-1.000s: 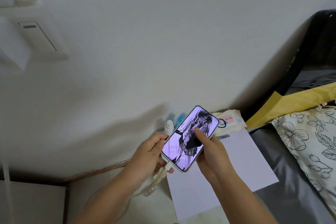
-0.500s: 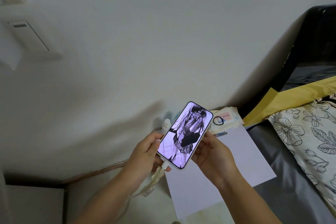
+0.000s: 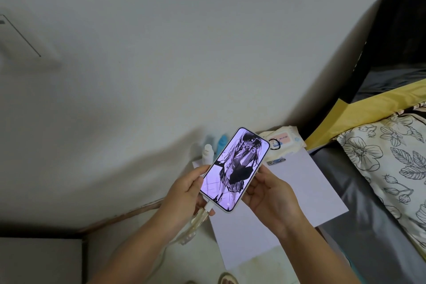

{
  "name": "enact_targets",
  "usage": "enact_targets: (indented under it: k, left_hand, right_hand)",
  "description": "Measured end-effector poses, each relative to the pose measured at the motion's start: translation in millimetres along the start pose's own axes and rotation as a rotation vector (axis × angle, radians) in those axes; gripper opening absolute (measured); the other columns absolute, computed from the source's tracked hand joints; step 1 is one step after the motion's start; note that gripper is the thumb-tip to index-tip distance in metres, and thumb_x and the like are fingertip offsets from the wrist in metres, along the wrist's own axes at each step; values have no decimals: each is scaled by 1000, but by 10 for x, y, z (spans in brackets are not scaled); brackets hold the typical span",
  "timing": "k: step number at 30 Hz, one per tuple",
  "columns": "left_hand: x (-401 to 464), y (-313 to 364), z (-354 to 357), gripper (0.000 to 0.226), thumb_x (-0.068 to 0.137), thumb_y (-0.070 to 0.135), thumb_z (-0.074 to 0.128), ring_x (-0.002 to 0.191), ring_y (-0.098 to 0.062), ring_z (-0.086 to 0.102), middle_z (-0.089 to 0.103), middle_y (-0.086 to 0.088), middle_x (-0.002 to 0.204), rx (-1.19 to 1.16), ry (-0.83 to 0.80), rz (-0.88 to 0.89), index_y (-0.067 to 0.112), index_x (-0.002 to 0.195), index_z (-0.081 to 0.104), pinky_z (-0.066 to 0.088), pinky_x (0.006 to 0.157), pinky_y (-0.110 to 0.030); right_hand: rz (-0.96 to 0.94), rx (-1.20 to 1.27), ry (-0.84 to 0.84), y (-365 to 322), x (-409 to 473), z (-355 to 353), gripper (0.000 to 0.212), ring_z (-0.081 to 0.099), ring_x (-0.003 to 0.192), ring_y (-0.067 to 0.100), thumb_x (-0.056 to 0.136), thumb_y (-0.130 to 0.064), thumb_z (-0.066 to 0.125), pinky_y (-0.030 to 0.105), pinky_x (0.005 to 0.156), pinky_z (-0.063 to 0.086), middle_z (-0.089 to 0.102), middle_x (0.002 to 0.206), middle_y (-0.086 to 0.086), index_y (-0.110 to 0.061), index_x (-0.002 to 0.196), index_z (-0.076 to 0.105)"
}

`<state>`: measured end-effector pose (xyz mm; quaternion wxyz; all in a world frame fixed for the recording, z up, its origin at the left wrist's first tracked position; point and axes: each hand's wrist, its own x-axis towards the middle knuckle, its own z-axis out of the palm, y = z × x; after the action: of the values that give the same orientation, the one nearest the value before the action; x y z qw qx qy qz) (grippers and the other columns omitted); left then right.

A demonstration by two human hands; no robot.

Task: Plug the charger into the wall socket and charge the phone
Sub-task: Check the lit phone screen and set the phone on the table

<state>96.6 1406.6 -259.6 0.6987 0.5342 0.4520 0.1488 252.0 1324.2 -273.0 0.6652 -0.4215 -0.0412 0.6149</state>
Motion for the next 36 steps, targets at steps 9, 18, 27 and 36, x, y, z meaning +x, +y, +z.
enact_targets:
  k: [9, 18, 27, 36]
  left_hand:
    - [88, -252, 55, 38, 98, 14, 32, 54, -29, 60, 61, -30, 73, 149, 5, 30, 43, 99, 57, 44, 49, -27]
    - [294, -677, 196, 32, 96, 9, 36, 60, -24, 54, 59, -9, 70, 252, 11, 3, 26, 113, 57, 42, 53, -24]
    - [657, -1453, 248, 53, 95, 6, 31, 48, 4, 55, 64, 17, 63, 321, -71, -93, 45, 78, 64, 40, 50, -10]
    - [1216, -2190, 239, 38, 92, 8, 35, 86, -29, 63, 63, 1, 83, 477, -44, -159, 31, 90, 65, 56, 80, -46]
  right_hand:
    - [62, 47, 0, 55, -60, -203, 38, 68, 81, 21, 92, -3, 34, 31, 73, 60, 72, 93, 10, -12, 105, 68]
    - [87, -172, 194, 166, -21, -544, 31, 69, 66, 22, 89, -2, 41, 34, 67, 58, 74, 78, 11, -8, 84, 71]
    - [320, -831, 491, 518, 173, -1217, 19, 65, 70, 24, 95, -13, 42, 26, 62, 55, 69, 84, 12, -9, 98, 60]
    - [398, -1241, 394, 1026, 587, -1789, 30, 64, 83, 22, 89, -5, 40, 23, 68, 50, 63, 104, 8, -12, 113, 57]
